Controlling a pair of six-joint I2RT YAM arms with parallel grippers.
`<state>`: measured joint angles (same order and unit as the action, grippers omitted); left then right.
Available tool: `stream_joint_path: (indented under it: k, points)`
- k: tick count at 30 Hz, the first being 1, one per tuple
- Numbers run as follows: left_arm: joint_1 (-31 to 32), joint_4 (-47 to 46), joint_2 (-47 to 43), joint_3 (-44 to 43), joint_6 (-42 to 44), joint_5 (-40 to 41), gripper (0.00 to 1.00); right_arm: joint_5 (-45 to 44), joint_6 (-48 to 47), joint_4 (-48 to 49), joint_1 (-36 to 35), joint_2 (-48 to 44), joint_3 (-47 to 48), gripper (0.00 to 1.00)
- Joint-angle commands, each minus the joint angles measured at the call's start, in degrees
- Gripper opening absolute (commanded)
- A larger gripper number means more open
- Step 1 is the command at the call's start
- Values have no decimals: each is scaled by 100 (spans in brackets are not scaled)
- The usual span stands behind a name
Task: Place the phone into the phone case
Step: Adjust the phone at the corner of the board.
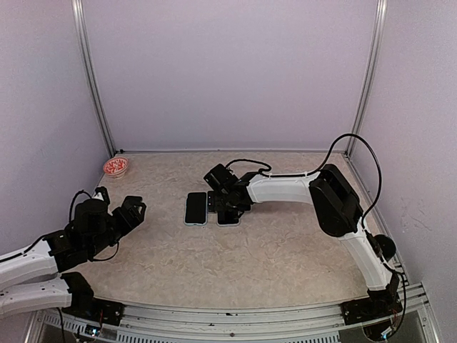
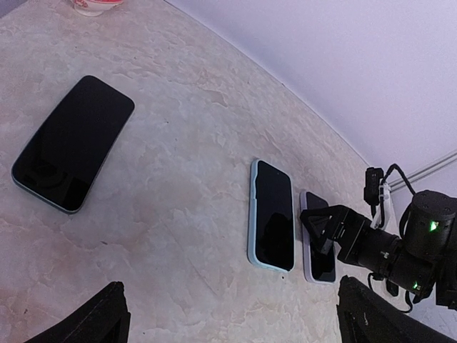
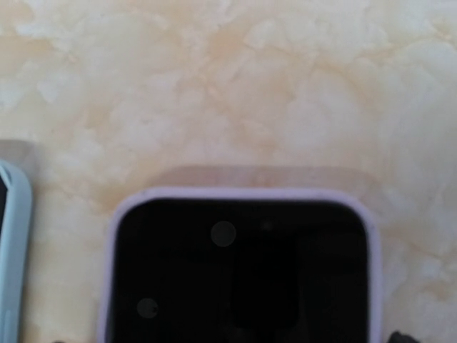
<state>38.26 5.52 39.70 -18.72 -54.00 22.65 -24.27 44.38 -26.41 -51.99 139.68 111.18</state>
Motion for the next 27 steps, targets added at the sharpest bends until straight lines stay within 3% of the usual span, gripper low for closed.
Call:
stream_joint_path:
  k: [1, 18, 27]
  points:
    - [-46, 2, -33, -53, 16, 81, 99, 21, 9, -44, 12, 107, 94, 94]
    - [-48, -17, -24, -61, -11, 92, 99, 72, 36, 36, 4, 3, -61, 80]
    - [-47, -7, 0, -74, 4, 166, 99, 55, -64, 49, 13, -214, -196, 99]
